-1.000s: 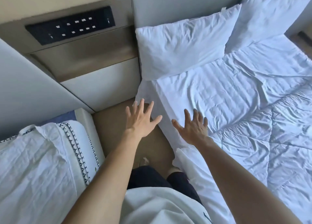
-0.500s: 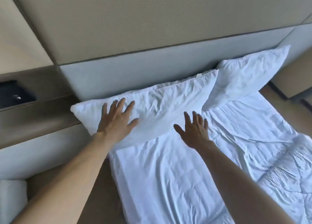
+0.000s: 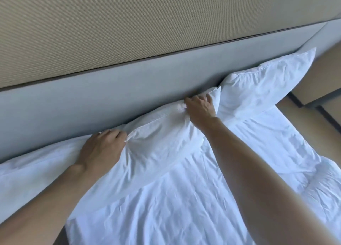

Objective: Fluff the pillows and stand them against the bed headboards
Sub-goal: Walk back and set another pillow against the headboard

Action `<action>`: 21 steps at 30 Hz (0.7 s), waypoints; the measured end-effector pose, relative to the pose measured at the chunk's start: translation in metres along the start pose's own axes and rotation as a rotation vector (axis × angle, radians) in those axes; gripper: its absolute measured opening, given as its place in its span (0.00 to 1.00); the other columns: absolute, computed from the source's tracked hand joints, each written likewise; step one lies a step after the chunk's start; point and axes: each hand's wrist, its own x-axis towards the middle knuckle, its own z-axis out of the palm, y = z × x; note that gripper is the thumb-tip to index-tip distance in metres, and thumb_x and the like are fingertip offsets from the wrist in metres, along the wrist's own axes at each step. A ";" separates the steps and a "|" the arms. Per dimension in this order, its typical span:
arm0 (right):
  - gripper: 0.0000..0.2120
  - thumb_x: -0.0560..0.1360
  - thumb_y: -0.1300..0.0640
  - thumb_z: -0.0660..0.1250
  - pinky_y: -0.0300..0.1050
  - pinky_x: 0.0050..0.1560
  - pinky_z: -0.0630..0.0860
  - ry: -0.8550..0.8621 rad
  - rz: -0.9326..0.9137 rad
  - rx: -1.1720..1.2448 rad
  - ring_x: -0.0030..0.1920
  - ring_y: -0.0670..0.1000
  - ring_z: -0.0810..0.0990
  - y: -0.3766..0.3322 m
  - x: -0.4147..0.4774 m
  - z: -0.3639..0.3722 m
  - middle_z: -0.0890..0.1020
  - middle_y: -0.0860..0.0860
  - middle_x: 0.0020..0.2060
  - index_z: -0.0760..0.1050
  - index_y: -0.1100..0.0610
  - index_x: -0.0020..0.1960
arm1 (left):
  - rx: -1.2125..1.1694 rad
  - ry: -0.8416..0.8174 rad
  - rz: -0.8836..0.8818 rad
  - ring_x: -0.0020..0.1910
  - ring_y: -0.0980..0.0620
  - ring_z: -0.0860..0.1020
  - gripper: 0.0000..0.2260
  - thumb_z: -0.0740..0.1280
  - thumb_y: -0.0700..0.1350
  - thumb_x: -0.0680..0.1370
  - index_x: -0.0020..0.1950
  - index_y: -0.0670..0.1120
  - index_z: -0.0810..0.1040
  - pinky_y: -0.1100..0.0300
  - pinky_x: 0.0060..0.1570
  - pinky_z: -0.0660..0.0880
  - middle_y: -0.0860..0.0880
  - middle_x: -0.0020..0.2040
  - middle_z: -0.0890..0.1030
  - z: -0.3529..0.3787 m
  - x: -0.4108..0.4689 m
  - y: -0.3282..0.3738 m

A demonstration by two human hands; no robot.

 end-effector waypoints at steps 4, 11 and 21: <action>0.16 0.71 0.65 0.62 0.52 0.55 0.73 0.111 0.008 0.189 0.56 0.62 0.80 0.027 0.011 -0.025 0.83 0.57 0.52 0.77 0.54 0.57 | -0.031 0.089 -0.061 0.25 0.40 0.72 0.08 0.62 0.38 0.75 0.37 0.45 0.68 0.54 0.21 0.68 0.46 0.31 0.69 -0.021 0.010 -0.002; 0.16 0.67 0.70 0.64 0.49 0.45 0.70 0.339 -0.173 0.185 0.46 0.63 0.80 0.035 0.014 -0.037 0.83 0.58 0.41 0.78 0.58 0.52 | 0.031 -0.016 -0.114 0.35 0.39 0.76 0.17 0.56 0.52 0.81 0.43 0.43 0.75 0.50 0.30 0.70 0.46 0.36 0.74 -0.048 -0.026 -0.026; 0.18 0.64 0.71 0.71 0.57 0.51 0.78 0.114 -0.158 0.056 0.52 0.66 0.80 0.049 0.009 -0.025 0.82 0.61 0.50 0.81 0.60 0.52 | 0.314 -0.295 -0.220 0.36 0.41 0.77 0.13 0.65 0.52 0.78 0.43 0.43 0.77 0.49 0.33 0.74 0.45 0.37 0.74 -0.096 -0.149 -0.094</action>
